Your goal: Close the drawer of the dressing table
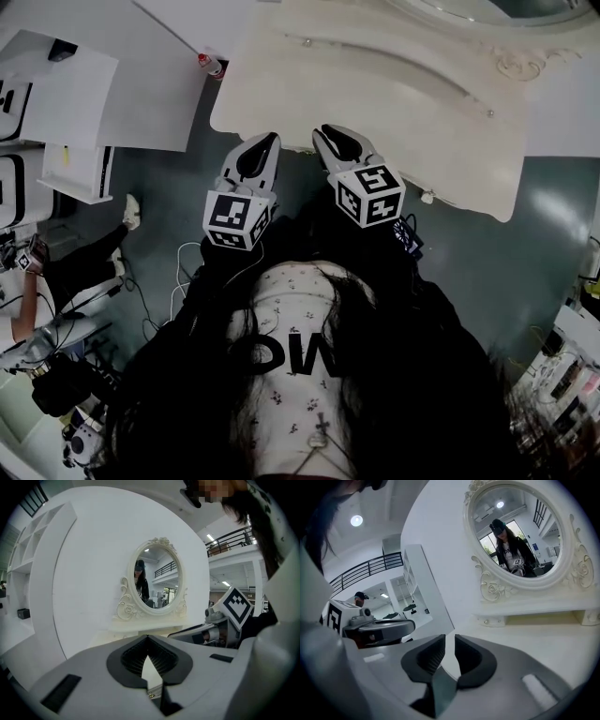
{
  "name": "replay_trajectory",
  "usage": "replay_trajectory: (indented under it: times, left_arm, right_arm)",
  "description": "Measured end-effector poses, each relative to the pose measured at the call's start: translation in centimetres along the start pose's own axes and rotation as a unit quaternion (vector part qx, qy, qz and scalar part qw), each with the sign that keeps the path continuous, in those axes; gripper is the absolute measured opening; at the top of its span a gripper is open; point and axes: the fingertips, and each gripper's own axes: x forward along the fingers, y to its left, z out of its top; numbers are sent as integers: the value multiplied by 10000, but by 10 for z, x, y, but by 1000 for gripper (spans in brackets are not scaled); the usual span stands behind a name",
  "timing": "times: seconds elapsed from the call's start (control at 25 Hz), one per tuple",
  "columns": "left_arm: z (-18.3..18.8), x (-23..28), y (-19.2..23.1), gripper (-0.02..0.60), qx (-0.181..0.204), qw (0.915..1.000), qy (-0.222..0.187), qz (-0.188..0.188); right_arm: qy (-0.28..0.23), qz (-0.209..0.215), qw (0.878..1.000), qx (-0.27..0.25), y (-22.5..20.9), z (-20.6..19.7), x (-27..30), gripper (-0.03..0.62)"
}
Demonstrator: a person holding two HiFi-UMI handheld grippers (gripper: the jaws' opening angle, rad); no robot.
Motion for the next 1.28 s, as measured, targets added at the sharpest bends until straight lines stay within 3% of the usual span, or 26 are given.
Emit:
replay_trajectory:
  times: [0.24, 0.52, 0.68, 0.96, 1.28]
  left_arm:
    - [-17, -55, 17, -1, 176, 9998, 14, 32]
    - [-46, -138, 69, 0, 82, 9995, 38, 308]
    - [-63, -172, 82, 0, 17, 9996, 40, 289]
    - [-81, -194, 81, -1, -104, 9999, -65, -21]
    - [-74, -195, 60, 0, -53, 9988, -328, -346]
  right_arm:
    - [-4, -122, 9999, 39, 38, -19, 6, 72]
    - [-53, -134, 9998, 100, 113, -46, 24, 71]
    - [-32, -140, 9998, 104, 154, -67, 24, 72]
    - [16, -269, 9996, 73, 193, -95, 10, 72]
    - [-64, -486, 9988, -100, 198, -94, -11, 71]
